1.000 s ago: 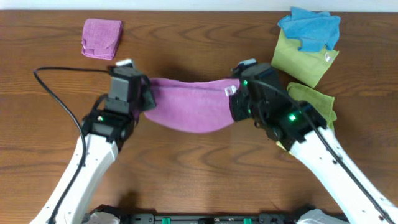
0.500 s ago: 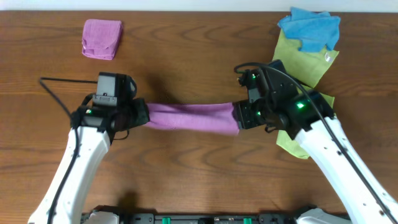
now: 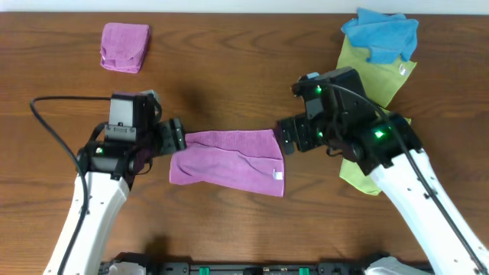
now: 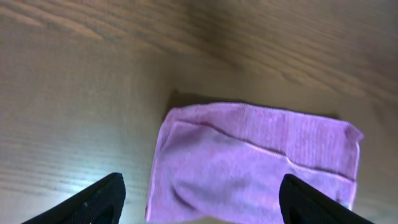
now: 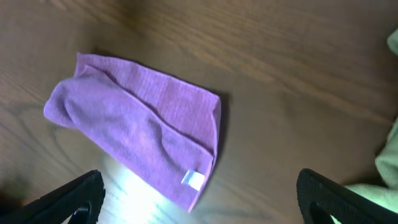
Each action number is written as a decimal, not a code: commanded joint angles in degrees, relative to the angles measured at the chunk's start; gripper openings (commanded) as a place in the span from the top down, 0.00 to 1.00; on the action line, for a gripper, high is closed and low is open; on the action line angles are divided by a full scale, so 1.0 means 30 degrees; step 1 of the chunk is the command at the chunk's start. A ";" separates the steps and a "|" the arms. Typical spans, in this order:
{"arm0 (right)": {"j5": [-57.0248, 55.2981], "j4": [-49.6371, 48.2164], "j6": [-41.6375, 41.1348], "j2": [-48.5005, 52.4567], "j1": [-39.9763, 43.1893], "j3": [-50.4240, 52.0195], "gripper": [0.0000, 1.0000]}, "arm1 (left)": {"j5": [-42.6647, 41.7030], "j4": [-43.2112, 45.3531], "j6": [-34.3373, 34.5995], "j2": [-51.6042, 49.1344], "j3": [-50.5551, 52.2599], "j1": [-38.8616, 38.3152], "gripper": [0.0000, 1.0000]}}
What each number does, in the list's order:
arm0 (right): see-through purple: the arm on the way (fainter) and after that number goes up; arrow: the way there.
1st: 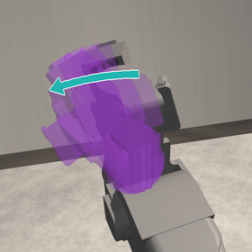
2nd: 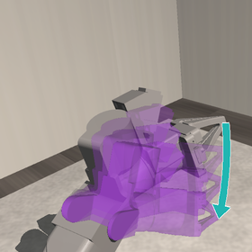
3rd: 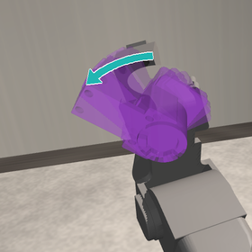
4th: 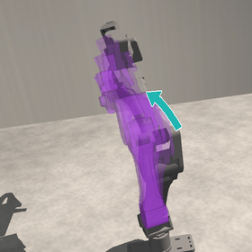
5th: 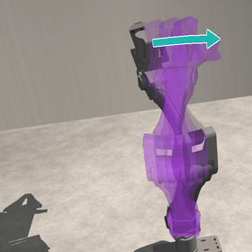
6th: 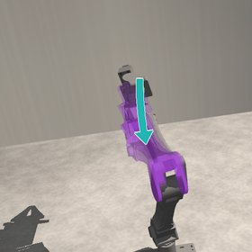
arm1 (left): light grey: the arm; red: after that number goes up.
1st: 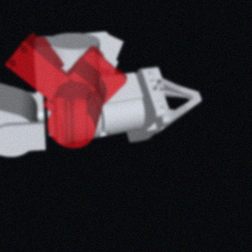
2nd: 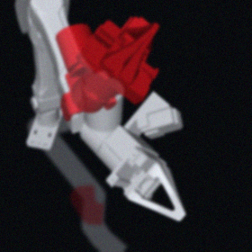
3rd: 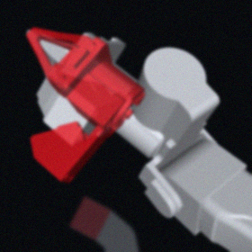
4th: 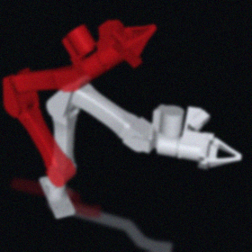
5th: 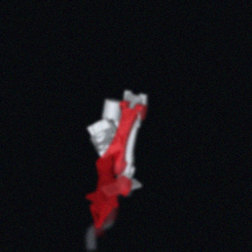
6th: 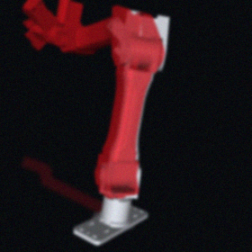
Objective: Fold the cloth
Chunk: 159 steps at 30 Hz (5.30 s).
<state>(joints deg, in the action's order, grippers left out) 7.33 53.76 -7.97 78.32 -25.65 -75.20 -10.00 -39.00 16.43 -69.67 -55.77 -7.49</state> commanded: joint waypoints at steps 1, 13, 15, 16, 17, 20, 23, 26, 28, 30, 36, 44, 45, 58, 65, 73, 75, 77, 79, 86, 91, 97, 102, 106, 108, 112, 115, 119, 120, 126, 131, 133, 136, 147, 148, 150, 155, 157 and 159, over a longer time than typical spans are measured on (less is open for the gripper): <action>0.0058 -0.0342 0.0554 0.1333 -0.0051 -0.0284 0.05 | 0.0423 0.0685 -0.0335 -0.1647 -0.0219 0.0117 0.20; 0.0066 0.0743 0.3147 0.4699 -0.0087 -0.0284 0.70 | 0.0335 0.0495 -0.0787 -0.5260 -0.0219 0.0117 0.65; 0.0087 0.1151 0.3628 0.4743 -0.0087 -0.0284 0.56 | 0.0342 -0.0415 -0.0787 -0.5574 -0.0219 0.0117 0.61; 0.0240 0.1355 0.4000 0.4736 -0.0087 -0.0284 0.50 | 0.0350 -0.0801 -0.0787 -0.5654 -0.0219 0.0117 0.60; 0.0794 0.1778 0.4597 0.4736 -0.0080 -0.0284 0.44 | 0.0328 -0.1304 -0.0867 -0.5705 -0.0219 0.0117 0.60; 0.1377 0.2433 0.5129 0.4736 -0.0087 0.0058 0.40 | 0.0321 -0.2433 -0.0925 -0.5705 -0.0219 0.0117 0.57; 0.1909 0.3024 0.5603 0.4736 -0.0087 0.0663 0.41 | 0.0284 -0.3257 -0.0925 -0.5690 -0.0219 0.0117 0.58; 0.2594 0.3162 0.5785 0.4736 -0.0087 0.1377 0.39 | -0.0233 -0.3512 -0.1122 -0.5683 -0.0219 0.0117 0.58; 0.2739 0.2681 0.5901 0.4736 -0.0087 0.2120 0.39 | -0.0342 -0.3563 -0.1129 -0.5683 -0.0219 0.0117 0.58; 0.3126 0.1719 0.5894 0.4736 -0.0087 0.2586 0.42 | -0.0335 -0.3060 -0.1122 -0.5683 -0.0211 0.0117 0.58; 0.3351 -0.1683 0.4860 0.4743 -0.0102 0.2790 0.99 | -0.0328 0.0219 -0.0015 -0.5705 -0.0219 0.0117 0.82; 0.3373 -0.3883 0.4153 0.6047 -0.0109 0.2790 0.98 | -0.0335 0.2601 -0.0051 -0.5909 -0.0211 0.0109 0.94; 0.3366 -0.3883 0.4073 0.6266 -0.0146 0.2790 0.99 | -0.0328 0.2710 -0.0051 -0.6062 -0.0211 0.0109 0.94; 0.2550 -0.5071 0.4080 0.7519 -0.0721 0.2790 0.98 | -0.0474 0.4750 -0.0350 -0.8750 -0.0211 0.0117 0.95; 0.2492 -0.5282 0.4073 0.8036 -0.0714 0.2790 0.99 | -0.0503 0.4364 -0.0401 -0.9282 -0.0211 0.0109 0.94; 0.2310 -0.5340 0.3949 0.8969 -0.0714 0.2790 0.98 | -0.0138 0.3861 -0.0765 -0.9602 -0.0211 0.0109 0.95; 0.1953 -0.5391 0.3883 0.8969 -0.0714 0.2790 0.98 | -0.0102 0.3949 -0.0765 -0.9806 -0.0211 0.0109 0.95; 0.1625 -0.5442 0.3883 0.8969 -0.0707 0.2790 0.98 | -0.0095 0.4218 -0.0765 -0.9967 -0.0211 0.0109 0.95; 0.1319 -0.5442 0.3876 0.8976 -0.0707 0.2790 0.98 | -0.0095 0.4612 -0.0765 -1.0032 -0.0211 0.0109 0.94; 0.1056 -0.5756 0.3883 0.8983 -0.0692 0.2790 0.99 | -0.0022 0.5289 -0.0765 -1.0069 -0.0211 0.0109 0.95; 0.1064 -0.5996 0.3876 0.9530 -0.0692 0.2790 0.98 | -0.0022 0.5275 -0.0772 -1.0353 -0.0211 0.0109 0.95; 0.1049 -0.6309 0.3752 1.0149 -0.0692 0.2790 0.98 | -0.0007 0.5158 -0.0780 -1.0921 -0.0211 0.0109 0.94; 0.1042 -0.6732 0.3745 1.0695 -0.0692 0.2790 0.99 | 0.0051 0.5166 -0.0772 -1.1431 -0.0211 0.0109 0.94; 0.0466 -0.7096 0.3738 1.1242 -0.0692 0.2790 0.99 | 0.0685 0.5370 -0.0940 -1.1453 -0.0219 0.0109 0.94; 0.0321 -0.7286 0.3738 1.1577 -0.0692 0.2783 0.98 | 0.0925 0.5493 -0.1545 -1.1453 -0.0219 0.0109 0.94; -0.0860 -0.7570 0.3220 1.1876 -0.0692 0.2783 0.98 | 0.2011 0.5668 -0.2069 -1.1453 -0.0219 0.0095 0.94; -0.1545 -0.7650 0.3089 1.1897 -0.0685 0.2783 0.98 | 0.2208 0.5952 -0.2426 -1.1453 -0.0219 0.0087 0.94; -0.2419 -0.7737 0.2885 1.1897 -0.0692 0.2783 0.99 | 0.2754 0.6557 -0.2645 -1.1453 -0.0219 -0.0138 0.94; -0.2521 -0.7898 0.2878 1.1905 -0.0685 0.2783 0.98 | 0.2929 0.6878 -0.2798 -1.1453 -0.0219 -0.0306 0.94; -0.2142 -0.8371 0.2514 1.1905 -0.0583 0.2783 0.98 | 0.2980 0.8167 -0.2878 -1.1460 -0.0219 -0.1129 0.94; -0.1931 -0.8335 0.2018 1.1905 -0.0605 0.2783 0.98 | 0.2390 0.7686 -0.2390 -1.1453 -0.0364 -0.1158 0.94; -0.1931 -0.8262 0.1931 1.1897 -0.0605 0.2783 0.99 | 0.2193 0.7096 -0.2404 -1.1453 -0.0721 -0.1158 0.94; -0.1931 -0.8225 0.1792 1.1897 -0.0605 0.2783 0.98 | 0.2586 0.6455 -0.2492 -1.1453 -0.1137 -0.1158 0.94; -0.1931 -0.8211 0.1734 1.1897 -0.0605 0.2783 0.98 | 0.2623 0.6346 -0.2484 -1.2094 -0.1129 -0.1195 0.95; -0.1931 -0.8211 0.1727 1.1897 -0.0605 0.2783 0.98 | 0.2601 0.6288 -0.2484 -1.2160 -0.1129 -0.1231 0.95; -0.1931 -0.8284 0.1727 1.1905 -0.0605 0.2783 0.98 | 0.2645 0.6331 -0.2492 -1.2320 -0.1129 -0.1319 0.94; -0.1923 -0.9304 0.1661 1.2196 -0.0583 0.2783 0.99 | 0.2688 0.7242 -0.2557 -1.3325 -0.1129 -0.1392 0.95; -0.1923 -0.9719 0.1661 1.2422 -0.0583 0.2783 0.98 | 0.2688 0.7723 -0.2557 -1.3733 -0.1151 -0.1392 0.94; -0.1931 -1.0207 0.1661 1.2713 -0.0583 0.2783 0.98 | 0.2688 0.8123 -0.2557 -1.4222 -0.1421 -0.1392 0.95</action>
<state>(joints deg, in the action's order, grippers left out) 2.79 23.70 -2.24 112.57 -27.66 -67.48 -2.57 -14.74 8.95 -107.81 -60.10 -11.46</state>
